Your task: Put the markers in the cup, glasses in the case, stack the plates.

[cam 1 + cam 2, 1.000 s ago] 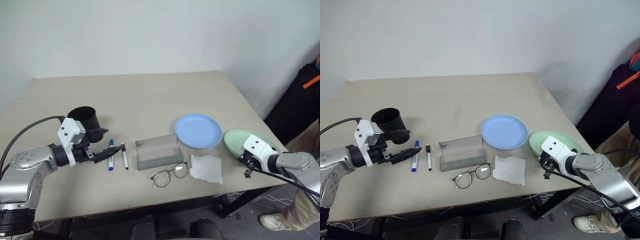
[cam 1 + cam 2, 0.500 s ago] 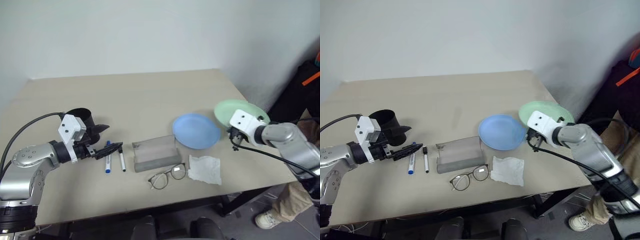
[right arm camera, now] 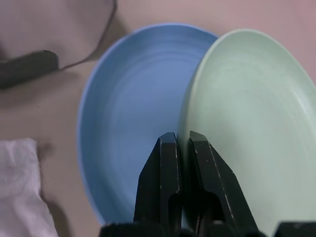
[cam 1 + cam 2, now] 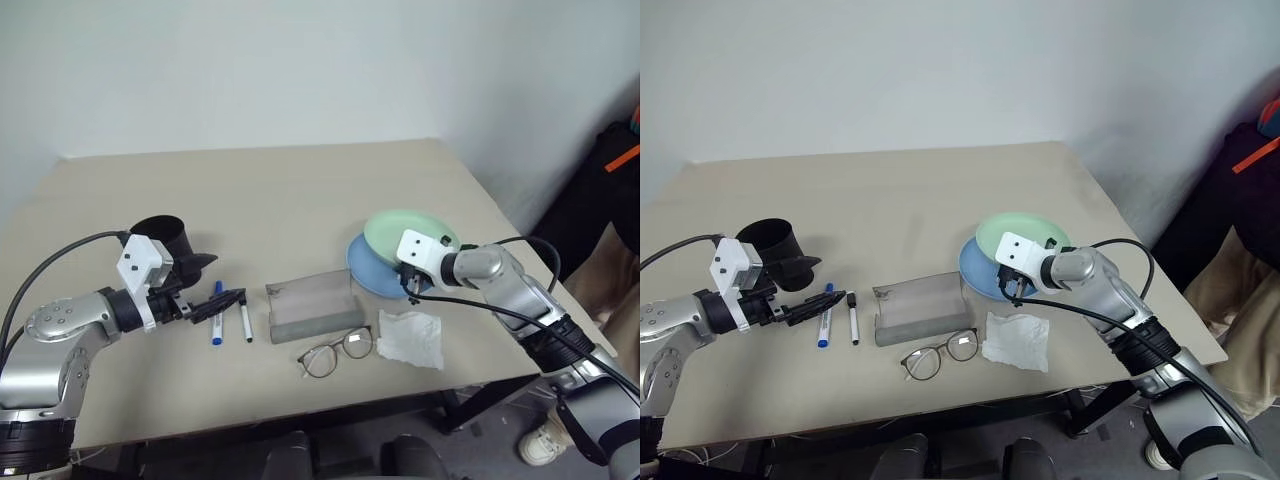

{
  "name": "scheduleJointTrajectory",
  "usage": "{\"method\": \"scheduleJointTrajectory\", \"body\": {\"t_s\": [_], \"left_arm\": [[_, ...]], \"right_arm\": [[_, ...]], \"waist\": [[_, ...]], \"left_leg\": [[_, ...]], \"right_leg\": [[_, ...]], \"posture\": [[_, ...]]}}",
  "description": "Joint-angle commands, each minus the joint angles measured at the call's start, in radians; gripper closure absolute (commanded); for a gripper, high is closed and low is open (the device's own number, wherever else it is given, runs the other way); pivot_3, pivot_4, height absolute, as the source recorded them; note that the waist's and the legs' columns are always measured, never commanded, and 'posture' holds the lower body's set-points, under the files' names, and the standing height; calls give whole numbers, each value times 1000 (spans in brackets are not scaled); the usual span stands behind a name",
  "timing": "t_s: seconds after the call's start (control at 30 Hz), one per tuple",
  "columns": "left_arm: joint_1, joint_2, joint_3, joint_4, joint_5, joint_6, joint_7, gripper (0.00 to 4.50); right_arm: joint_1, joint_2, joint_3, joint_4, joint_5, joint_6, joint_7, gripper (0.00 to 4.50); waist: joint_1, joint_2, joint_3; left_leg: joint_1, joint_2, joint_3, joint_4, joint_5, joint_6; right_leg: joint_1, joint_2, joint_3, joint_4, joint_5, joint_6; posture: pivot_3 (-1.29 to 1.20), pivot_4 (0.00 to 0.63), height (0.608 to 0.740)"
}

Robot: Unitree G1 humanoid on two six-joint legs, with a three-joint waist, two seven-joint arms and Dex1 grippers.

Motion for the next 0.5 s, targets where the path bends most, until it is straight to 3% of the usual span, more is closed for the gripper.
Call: {"method": "scheduleJointTrajectory", "body": {"t_s": [0.03,0.23,0.5], "left_arm": [[3,8,41,-42,-14,-6,6,0],[7,10,44,-46,-18,-3,10,0],[4,11,43,-40,-14,-7,11,0]], "right_arm": [[-44,25,-6,-15,-29,-20,10,4476],[-35,74,14,-46,-57,2,28,4476],[13,52,12,-129,-75,57,58,4476]], "waist": [[0,0,0],[0,0,0],[0,0,0]], "left_leg": [[0,0,0,0,0,0],[0,0,0,0,0,0],[0,0,1,0,0,-1]], "right_leg": [[0,0,0,0,0,0],[-1,0,0,1,0,0],[-2,0,0,3,0,0]], "posture": [[0,0,740],[0,0,740],[0,0,740]]}}
